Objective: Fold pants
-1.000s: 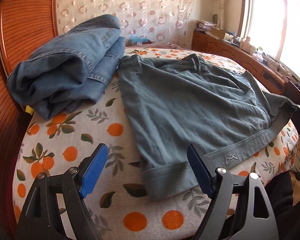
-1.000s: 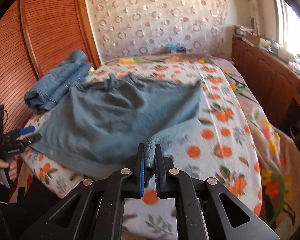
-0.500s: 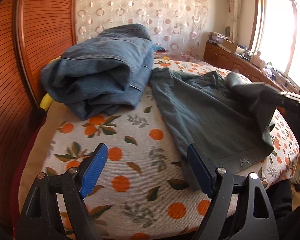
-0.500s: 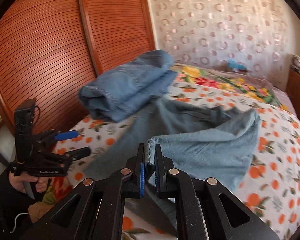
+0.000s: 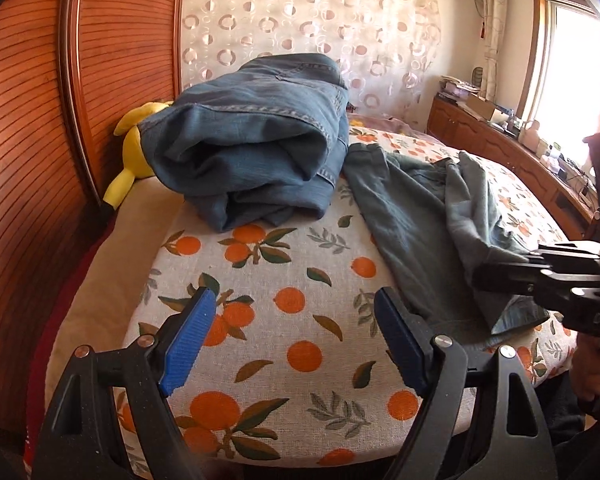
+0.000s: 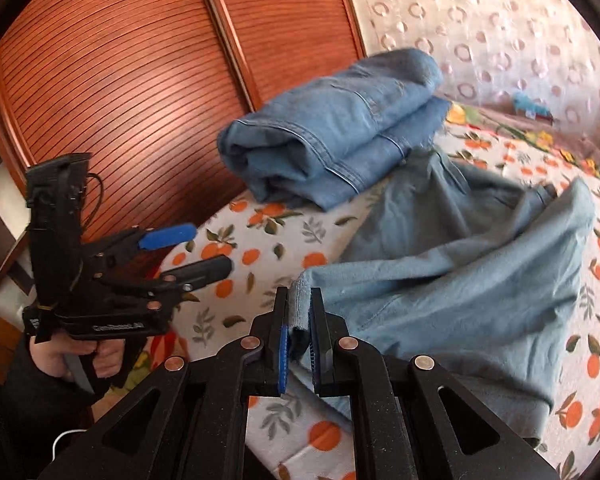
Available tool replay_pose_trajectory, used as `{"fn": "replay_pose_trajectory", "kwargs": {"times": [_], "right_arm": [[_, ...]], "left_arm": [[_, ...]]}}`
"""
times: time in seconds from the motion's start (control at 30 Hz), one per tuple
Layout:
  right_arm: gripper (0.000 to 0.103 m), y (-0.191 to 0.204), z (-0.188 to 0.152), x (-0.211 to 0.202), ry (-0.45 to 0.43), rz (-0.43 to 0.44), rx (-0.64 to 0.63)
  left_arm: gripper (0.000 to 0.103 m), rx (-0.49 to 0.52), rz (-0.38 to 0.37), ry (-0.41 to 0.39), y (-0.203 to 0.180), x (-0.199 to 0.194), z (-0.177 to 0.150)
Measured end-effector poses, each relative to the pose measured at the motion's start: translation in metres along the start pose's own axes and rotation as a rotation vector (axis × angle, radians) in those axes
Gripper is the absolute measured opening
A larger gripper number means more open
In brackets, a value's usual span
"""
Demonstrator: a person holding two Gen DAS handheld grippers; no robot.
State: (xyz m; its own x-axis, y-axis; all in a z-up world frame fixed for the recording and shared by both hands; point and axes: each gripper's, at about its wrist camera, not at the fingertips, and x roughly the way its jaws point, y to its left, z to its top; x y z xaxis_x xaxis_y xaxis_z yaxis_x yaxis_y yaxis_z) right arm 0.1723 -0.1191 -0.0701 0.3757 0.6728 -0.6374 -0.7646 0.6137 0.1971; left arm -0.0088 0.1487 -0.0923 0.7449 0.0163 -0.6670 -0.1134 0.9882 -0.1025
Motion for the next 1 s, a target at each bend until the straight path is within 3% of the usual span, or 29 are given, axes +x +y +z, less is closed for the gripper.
{"fn": "replay_pose_trajectory", "kwargs": {"times": [0.13,0.2,0.23,0.43,0.67,0.83,1.0], "right_arm": [[0.022,-0.007,0.002,-0.009,-0.015,-0.021,0.001],[0.039,-0.005,0.000,-0.024,-0.036,-0.039,-0.010],[0.042,-0.001,-0.003,-0.033,-0.049,-0.053,-0.015],[0.043,-0.020,-0.007,-0.068,-0.102,-0.166,-0.027],[0.043,-0.078,0.008,-0.065,-0.068,-0.323,0.018],[0.043,-0.105,0.026,-0.050,-0.029,-0.349,0.074],[0.043,-0.115,0.031,-0.036,-0.016,-0.333,0.108]], "left_arm": [[0.082,0.019,-0.013,-0.003,-0.009,-0.001,0.000],[0.082,0.028,-0.025,-0.006,-0.015,-0.002,0.001],[0.082,0.033,-0.030,-0.008,-0.017,-0.002,0.002],[0.082,0.074,-0.071,-0.024,-0.039,0.000,0.014],[0.082,0.113,-0.122,-0.006,-0.061,0.014,0.023],[0.082,0.129,-0.139,0.028,-0.069,0.030,0.030],[0.082,0.173,-0.179,0.018,-0.085,0.043,0.061]]}}
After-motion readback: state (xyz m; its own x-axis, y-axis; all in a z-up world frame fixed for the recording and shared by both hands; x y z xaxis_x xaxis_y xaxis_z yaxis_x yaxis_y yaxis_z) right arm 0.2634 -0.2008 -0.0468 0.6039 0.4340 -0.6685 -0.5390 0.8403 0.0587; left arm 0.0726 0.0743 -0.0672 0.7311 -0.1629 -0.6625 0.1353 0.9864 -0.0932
